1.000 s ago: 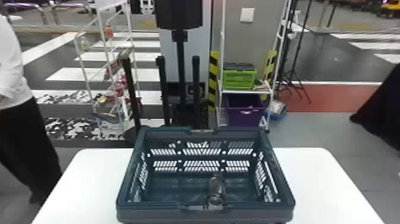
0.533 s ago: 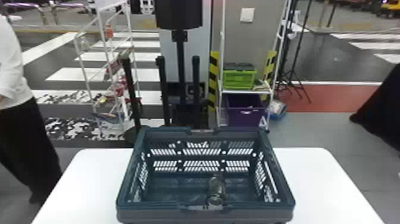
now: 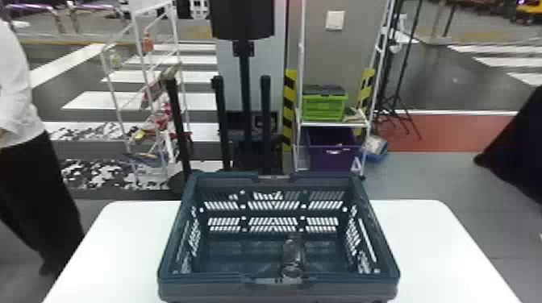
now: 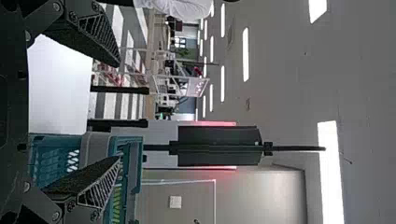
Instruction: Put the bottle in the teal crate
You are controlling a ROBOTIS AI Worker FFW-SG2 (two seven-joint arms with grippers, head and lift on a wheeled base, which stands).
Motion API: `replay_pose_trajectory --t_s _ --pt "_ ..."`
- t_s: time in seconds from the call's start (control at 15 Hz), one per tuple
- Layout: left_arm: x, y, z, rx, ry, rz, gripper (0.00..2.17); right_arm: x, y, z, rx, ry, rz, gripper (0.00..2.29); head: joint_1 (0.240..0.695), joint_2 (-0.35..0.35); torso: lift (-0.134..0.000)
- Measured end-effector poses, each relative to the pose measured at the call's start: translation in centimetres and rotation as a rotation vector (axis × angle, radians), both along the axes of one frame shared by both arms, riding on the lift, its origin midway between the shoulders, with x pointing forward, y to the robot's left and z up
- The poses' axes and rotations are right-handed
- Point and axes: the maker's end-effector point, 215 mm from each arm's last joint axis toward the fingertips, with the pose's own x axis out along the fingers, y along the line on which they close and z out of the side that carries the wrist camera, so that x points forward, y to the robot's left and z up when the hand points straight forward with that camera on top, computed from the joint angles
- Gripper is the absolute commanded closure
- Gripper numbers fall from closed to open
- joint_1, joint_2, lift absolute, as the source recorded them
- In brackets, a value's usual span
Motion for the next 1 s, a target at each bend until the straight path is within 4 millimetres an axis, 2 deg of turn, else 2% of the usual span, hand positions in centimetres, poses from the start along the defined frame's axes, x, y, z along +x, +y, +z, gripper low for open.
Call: replay_pose_trajectory --t_s 0.67,1.0 --pt "-0.4 -0.7 0.2 -0.005 -0.001 -0.009 0.19 -1.2 -0.3 1.1 -0.012 -0.03 -0.002 0.05 0.499 0.0 0.0" --pt "-0.5 -0.7 0.1 -0.003 0.0 -0.01 0.19 -1.4 -0.4 1.0 -0.013 -0.029 -0.004 0.05 0.499 0.0 0.0"
